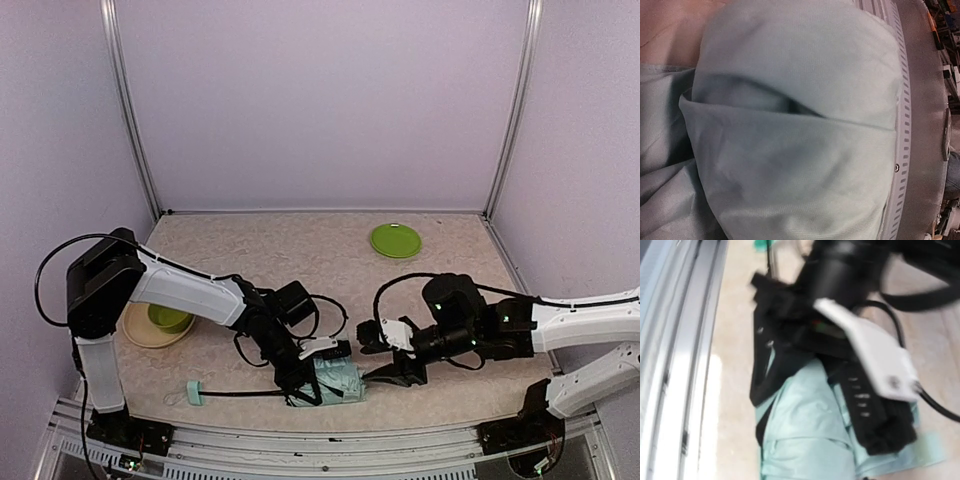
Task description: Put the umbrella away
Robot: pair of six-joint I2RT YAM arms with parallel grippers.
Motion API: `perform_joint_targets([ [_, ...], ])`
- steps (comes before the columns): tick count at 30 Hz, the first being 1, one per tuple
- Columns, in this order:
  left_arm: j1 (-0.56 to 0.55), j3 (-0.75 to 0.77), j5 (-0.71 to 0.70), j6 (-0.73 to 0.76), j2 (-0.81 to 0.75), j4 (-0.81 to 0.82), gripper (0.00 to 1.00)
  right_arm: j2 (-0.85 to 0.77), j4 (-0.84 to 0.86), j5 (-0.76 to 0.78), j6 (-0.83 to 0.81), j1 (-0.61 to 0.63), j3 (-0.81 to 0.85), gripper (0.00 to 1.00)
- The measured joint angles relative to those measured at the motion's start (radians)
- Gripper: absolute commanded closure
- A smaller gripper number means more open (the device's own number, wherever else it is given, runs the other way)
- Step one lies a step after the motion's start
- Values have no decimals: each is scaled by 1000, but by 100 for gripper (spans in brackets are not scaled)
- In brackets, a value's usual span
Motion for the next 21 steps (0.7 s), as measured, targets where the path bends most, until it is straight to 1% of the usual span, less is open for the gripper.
perform_joint_targets([
  [3, 4, 3, 54, -7, 16, -6, 100, -10, 38, 88, -100, 82, -45, 44],
  [6, 7, 3, 76, -13, 21, -11, 100, 5, 56, 152, -151, 132, -55, 43],
  [8, 8, 3, 79, -23, 22, -10, 100, 14, 68, 183, -154, 148, -55, 42],
  [11, 8, -14, 78, -50, 13, 14, 100, 14, 103, 201, -108, 151, -63, 41],
  [14, 7, -60, 47, -98, -29, 60, 100, 14, 145, 188, -6, 114, -83, 40],
  [17, 7, -104, -37, -150, -95, 106, 100, 15, 166, 161, 84, 48, -87, 40],
  [19, 19, -141, -96, -188, -169, 152, 100, 14, 187, 125, 141, -11, -87, 40],
  [21, 44, -169, -125, -217, -256, 196, 100, 7, 198, 87, 182, -69, -87, 38],
])
